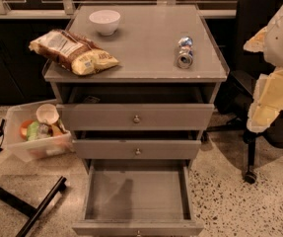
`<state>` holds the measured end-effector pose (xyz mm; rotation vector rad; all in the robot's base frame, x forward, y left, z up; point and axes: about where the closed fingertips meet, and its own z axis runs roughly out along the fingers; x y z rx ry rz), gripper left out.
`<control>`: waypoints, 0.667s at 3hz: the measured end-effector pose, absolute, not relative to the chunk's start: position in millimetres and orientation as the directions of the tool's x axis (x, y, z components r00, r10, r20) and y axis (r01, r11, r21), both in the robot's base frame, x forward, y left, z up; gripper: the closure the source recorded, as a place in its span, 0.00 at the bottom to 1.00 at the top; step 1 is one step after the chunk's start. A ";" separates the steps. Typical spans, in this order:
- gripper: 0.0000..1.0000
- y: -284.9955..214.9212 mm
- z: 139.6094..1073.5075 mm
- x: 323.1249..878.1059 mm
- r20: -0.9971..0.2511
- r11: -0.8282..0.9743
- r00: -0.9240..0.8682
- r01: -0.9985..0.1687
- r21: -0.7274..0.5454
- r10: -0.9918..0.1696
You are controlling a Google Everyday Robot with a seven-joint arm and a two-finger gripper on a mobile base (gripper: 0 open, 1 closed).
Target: Place brown chip bag into bottom drawer
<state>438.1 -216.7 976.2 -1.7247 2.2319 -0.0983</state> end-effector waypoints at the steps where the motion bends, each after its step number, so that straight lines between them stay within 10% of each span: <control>1: 0.00 -216.6 976.2 438.2 -0.207 0.270 -0.222 -0.931 -0.245 -0.953; 2: 0.00 -210.6 978.7 445.1 -0.245 0.291 -0.231 -0.926 -0.243 -0.941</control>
Offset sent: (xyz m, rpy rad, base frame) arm 0.0156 0.0120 0.0001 0.0884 0.0048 -0.0287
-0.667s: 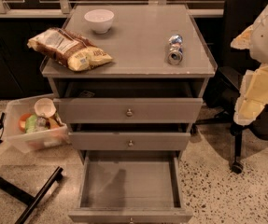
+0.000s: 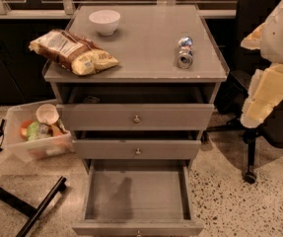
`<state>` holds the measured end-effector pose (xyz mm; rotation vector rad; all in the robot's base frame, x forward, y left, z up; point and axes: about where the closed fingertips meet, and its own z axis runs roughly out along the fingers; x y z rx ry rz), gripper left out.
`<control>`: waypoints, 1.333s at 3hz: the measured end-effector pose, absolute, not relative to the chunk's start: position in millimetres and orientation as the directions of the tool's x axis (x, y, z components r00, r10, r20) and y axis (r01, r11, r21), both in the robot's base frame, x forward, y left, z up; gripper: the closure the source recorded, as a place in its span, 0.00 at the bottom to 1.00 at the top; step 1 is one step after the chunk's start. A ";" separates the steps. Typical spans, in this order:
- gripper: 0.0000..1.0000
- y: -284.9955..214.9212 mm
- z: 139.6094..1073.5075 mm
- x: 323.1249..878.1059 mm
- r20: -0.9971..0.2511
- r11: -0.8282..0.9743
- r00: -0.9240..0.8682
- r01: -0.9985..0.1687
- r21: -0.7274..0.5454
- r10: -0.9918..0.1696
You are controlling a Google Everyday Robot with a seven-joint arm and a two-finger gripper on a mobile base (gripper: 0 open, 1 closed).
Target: Place brown chip bag into bottom drawer
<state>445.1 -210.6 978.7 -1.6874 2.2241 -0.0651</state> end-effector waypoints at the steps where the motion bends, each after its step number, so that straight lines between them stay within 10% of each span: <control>1: 0.00 -172.3 974.6 486.1 -0.351 0.331 -0.238 -0.914 -0.235 -0.906; 4: 0.00 -102.7 979.0 557.1 -0.568 0.455 -0.257 -0.858 -0.239 -0.782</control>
Offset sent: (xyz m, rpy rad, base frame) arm 0.1704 0.1719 -0.0009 0.5334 -0.1746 -0.1520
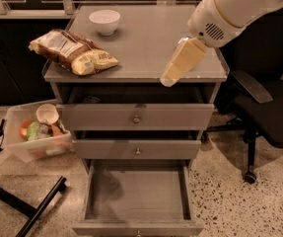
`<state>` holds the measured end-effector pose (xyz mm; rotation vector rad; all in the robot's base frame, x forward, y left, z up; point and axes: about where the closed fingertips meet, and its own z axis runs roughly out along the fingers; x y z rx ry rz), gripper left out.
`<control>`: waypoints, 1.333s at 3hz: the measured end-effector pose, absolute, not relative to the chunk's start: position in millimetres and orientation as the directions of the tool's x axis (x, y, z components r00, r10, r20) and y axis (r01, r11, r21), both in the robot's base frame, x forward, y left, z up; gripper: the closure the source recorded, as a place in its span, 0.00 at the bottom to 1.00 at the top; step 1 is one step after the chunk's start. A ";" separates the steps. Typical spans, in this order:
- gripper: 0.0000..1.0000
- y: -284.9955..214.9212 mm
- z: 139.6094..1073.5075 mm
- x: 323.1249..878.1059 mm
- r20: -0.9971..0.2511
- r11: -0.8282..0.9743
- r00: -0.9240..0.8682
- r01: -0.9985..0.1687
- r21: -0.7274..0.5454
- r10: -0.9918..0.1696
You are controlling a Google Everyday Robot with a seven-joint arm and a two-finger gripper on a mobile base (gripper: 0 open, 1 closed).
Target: Place brown chip bag into bottom drawer
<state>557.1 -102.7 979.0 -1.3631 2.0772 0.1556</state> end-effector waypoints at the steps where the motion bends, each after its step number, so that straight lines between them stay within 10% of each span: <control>1: 0.00 -87.5 967.5 576.1 -0.587 0.472 -0.268 -0.853 -0.224 -0.764; 4: 0.00 45.6 951.0 669.1 -0.694 0.443 -0.207 -0.879 -0.177 -0.689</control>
Offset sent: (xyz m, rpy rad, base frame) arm 0.1125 0.1093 -0.0502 0.1517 0.0091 0.0354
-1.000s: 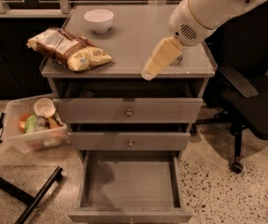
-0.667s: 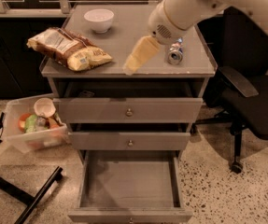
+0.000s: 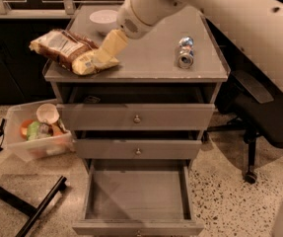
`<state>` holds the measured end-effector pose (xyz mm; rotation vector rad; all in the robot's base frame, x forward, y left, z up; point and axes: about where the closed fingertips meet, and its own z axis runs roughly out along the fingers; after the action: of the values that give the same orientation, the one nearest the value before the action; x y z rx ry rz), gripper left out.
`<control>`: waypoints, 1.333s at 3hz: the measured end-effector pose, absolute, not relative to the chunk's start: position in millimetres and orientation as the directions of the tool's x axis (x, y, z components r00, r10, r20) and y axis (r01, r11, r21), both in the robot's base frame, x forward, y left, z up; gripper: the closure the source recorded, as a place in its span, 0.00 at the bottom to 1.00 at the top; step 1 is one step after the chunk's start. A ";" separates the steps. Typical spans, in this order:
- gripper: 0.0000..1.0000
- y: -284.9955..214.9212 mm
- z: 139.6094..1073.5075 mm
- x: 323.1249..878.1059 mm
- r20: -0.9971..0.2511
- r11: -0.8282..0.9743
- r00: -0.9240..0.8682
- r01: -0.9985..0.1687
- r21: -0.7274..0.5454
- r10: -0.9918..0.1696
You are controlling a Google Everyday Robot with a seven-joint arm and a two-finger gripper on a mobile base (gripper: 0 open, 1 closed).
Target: Place brown chip bag into bottom drawer
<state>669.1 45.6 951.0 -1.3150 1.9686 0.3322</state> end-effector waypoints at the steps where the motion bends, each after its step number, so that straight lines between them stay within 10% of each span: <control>1: 0.00 97.7 956.2 675.2 -0.704 0.404 -0.174 -0.898 -0.173 -0.689; 4: 0.00 105.6 932.3 711.4 -0.684 0.490 -0.284 -0.863 -0.123 -0.672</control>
Offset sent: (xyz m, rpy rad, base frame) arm 0.0059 0.0393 0.0040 0.0107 -0.0009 0.0329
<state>711.4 105.6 932.3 -1.2601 2.0463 0.3550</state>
